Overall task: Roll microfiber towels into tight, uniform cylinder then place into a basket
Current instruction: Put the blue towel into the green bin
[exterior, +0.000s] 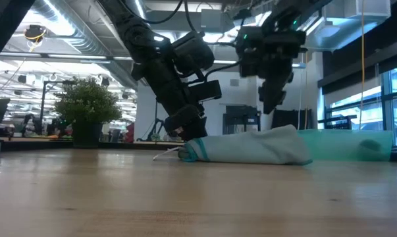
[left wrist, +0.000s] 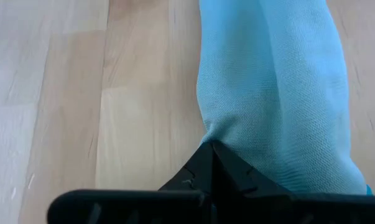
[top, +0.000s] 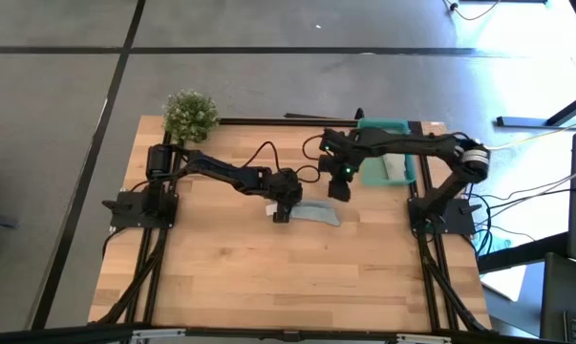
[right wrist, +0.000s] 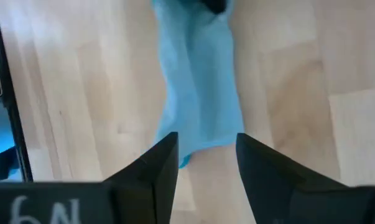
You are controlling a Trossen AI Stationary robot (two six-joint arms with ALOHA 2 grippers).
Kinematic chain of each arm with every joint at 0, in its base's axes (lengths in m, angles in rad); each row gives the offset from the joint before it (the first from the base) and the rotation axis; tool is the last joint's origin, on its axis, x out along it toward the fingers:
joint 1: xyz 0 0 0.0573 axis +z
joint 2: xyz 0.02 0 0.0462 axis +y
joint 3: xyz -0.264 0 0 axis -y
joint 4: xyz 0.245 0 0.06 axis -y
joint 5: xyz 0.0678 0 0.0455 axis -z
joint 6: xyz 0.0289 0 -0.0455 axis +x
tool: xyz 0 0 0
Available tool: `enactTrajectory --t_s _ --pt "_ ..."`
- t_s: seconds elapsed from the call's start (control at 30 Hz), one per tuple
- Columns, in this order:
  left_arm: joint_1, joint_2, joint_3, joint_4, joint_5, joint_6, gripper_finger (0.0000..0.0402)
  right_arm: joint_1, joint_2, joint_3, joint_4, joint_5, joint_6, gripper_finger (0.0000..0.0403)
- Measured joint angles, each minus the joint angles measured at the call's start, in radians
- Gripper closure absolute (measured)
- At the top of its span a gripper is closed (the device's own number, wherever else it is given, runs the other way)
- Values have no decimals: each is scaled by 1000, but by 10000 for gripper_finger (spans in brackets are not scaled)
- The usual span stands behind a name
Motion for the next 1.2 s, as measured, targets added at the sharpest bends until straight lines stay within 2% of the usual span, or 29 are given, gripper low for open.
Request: enactTrajectory --t_s 0.3,0.53,1.2 --pt "0 1 -1 23 2 0 401 146 -130 -160 139 127 45 241" --pt "0 1 0 23 2 0 401 217 -123 -280 341 132 120 241" --pt "0 0 1 30 -2 0 401 219 -123 -259 377 133 117 241"
